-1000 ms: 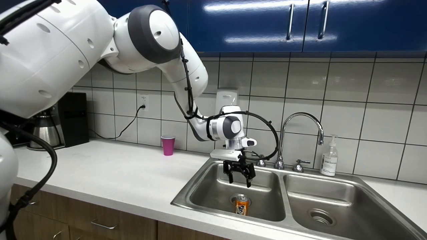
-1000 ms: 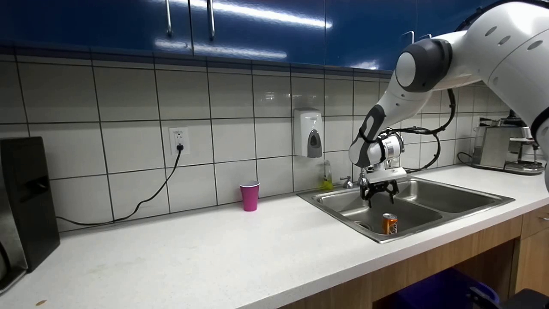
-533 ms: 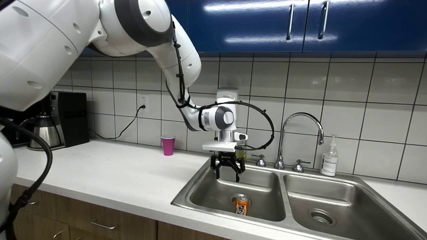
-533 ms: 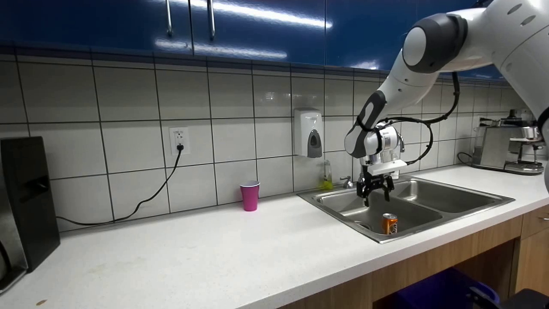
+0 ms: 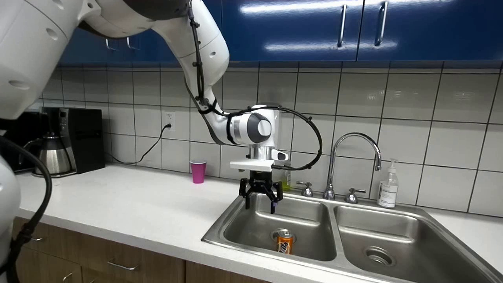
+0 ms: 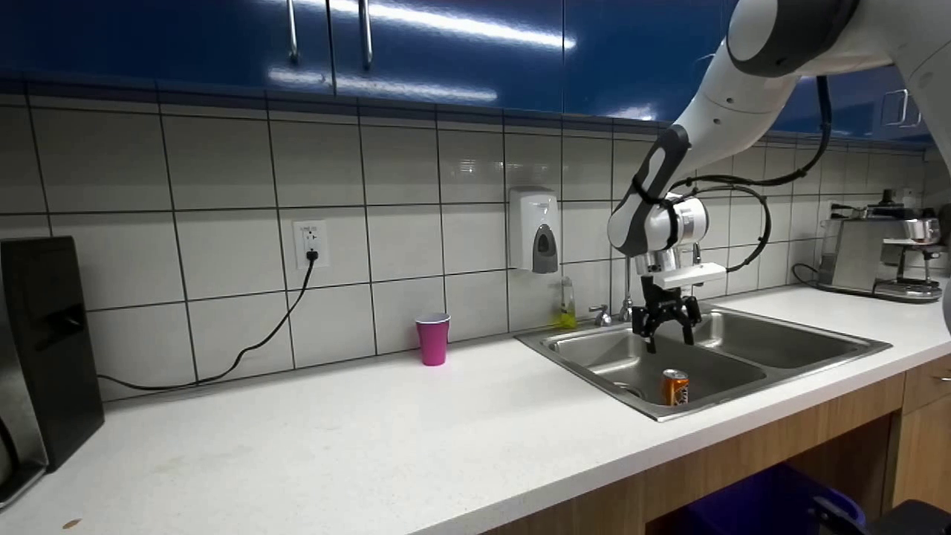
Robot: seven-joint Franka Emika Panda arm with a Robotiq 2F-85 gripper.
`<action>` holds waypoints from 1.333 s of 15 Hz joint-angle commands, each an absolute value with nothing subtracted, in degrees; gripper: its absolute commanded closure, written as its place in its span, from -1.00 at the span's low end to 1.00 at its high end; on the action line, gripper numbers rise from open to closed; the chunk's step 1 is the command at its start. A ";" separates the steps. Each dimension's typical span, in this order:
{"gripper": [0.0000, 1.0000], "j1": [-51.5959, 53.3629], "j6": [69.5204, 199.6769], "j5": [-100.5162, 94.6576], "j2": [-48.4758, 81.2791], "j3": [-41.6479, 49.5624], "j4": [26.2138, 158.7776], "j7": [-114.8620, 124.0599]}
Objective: Put the can inside the sink
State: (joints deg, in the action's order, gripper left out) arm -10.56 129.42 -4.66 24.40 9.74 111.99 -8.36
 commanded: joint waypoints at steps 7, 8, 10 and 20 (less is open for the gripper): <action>-1.00 -9.88 128.37 -7.87 8.07 9.46 127.92 -8.96; -1.00 -9.76 128.41 -8.00 6.85 9.43 129.06 -8.87; -1.00 -9.50 128.18 -8.15 4.67 9.38 130.97 -8.76; -1.00 -8.99 129.01 -7.39 2.55 9.41 132.97 -8.35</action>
State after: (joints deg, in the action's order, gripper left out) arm -8.82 129.12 -7.39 2.56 9.60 133.04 -8.36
